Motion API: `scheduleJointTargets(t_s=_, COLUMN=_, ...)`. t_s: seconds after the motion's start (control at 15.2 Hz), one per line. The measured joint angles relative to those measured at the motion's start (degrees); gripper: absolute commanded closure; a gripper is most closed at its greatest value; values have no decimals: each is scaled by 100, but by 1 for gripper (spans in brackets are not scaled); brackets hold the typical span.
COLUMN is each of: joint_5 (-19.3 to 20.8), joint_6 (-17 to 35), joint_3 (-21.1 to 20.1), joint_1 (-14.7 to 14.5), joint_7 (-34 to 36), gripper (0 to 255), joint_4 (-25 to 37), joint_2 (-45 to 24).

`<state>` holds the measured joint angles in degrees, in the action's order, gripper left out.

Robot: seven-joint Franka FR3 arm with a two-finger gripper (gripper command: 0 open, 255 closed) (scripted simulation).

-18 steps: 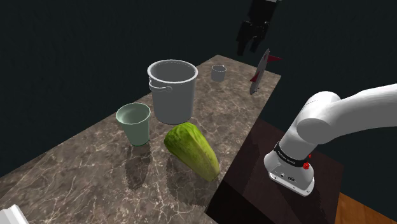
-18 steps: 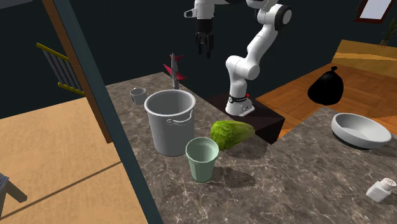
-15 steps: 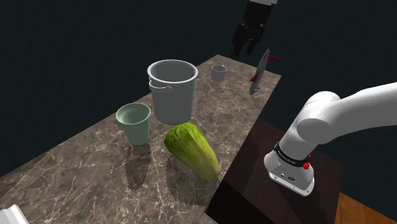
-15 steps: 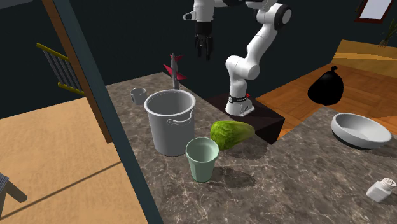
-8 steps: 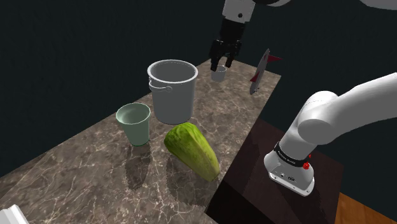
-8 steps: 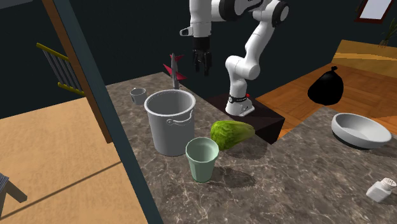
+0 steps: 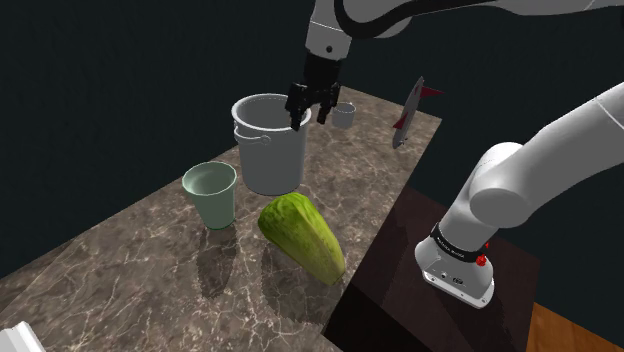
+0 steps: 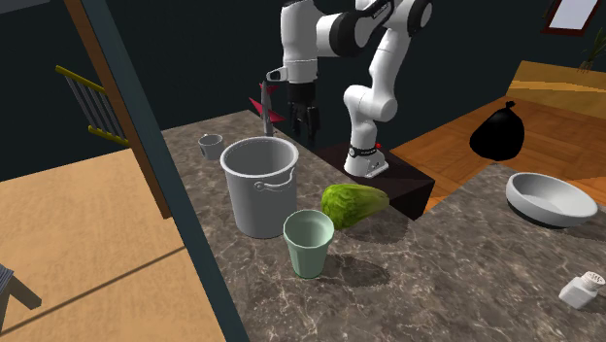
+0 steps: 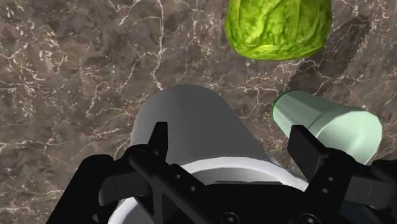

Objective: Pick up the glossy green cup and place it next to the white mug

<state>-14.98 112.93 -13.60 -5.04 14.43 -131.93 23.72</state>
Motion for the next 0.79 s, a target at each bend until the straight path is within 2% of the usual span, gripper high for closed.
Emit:
scheduleJointTargets(t_s=0.33, joint_5=-77, joint_6=734, joint_3=-353, joint_1=-119, joint_7=284, gripper=0, joint_4=312, joint_2=-933)
scheduleJointTargets(t_s=0.53, joint_5=-37, joint_6=861, joint_3=-553, joint_1=-179, joint_7=469, gripper=0, joint_4=681, joint_2=-1209)
scheduleJointTargets(t_s=0.79, joint_5=107, joint_6=1432, joint_3=-800, joint_1=-285, joint_7=809, gripper=0, joint_4=1164, joint_2=-2235)
